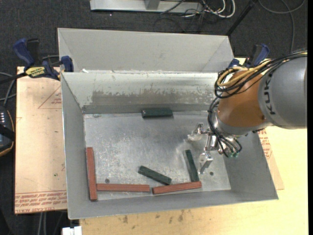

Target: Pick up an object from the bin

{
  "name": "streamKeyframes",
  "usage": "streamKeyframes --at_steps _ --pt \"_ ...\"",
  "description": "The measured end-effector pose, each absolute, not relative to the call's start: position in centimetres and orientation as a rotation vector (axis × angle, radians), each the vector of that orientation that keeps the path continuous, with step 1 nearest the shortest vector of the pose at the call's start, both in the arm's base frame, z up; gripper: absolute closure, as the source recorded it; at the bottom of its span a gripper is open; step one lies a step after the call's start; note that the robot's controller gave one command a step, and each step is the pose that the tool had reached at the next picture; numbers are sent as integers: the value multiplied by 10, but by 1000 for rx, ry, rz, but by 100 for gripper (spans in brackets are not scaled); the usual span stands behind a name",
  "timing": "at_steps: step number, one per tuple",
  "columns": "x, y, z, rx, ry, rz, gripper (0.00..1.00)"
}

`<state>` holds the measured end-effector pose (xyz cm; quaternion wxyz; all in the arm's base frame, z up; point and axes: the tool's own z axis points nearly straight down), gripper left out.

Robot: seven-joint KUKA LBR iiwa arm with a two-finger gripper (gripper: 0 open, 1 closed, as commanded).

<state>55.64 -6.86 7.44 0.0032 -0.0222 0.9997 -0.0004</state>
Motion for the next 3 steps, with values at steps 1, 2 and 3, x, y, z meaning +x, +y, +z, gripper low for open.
streamKeyframes --at_steps 1,2,3 --pt "556 -69 74 -70 3133 -2 0" --pt "559 -67 78 -327 3115 -7 0" --pt "565 -71 78 -877 2999 -9 0"
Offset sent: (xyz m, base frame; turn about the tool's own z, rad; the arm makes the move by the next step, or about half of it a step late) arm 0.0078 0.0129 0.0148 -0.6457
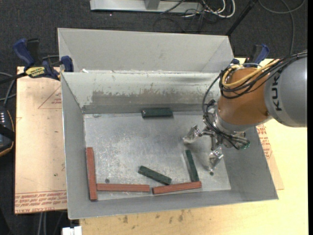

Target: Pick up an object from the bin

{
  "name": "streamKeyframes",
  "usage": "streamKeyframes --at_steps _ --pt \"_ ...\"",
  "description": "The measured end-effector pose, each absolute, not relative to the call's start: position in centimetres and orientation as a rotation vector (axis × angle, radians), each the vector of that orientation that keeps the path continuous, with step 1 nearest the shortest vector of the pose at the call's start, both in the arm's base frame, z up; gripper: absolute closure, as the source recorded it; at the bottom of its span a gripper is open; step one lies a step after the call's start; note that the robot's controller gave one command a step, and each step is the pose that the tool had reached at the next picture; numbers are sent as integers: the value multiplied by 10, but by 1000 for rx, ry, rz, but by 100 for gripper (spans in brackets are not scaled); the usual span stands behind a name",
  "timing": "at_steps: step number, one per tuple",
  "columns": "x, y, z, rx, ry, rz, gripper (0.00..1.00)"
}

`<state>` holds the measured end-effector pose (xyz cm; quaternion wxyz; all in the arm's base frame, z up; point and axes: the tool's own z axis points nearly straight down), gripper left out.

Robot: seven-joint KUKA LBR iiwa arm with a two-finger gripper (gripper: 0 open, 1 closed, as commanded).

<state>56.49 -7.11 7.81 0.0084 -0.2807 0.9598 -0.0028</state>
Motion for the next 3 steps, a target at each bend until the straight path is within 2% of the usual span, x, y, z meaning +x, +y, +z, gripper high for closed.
streamKeyframes --at_steps 1,2,3 --pt "545 -39 78 -1279 2844 -11 100" --pt "545 -39 78 -1280 2843 -11 100" --pt "577 -38 237 -1320 2844 -2 100"
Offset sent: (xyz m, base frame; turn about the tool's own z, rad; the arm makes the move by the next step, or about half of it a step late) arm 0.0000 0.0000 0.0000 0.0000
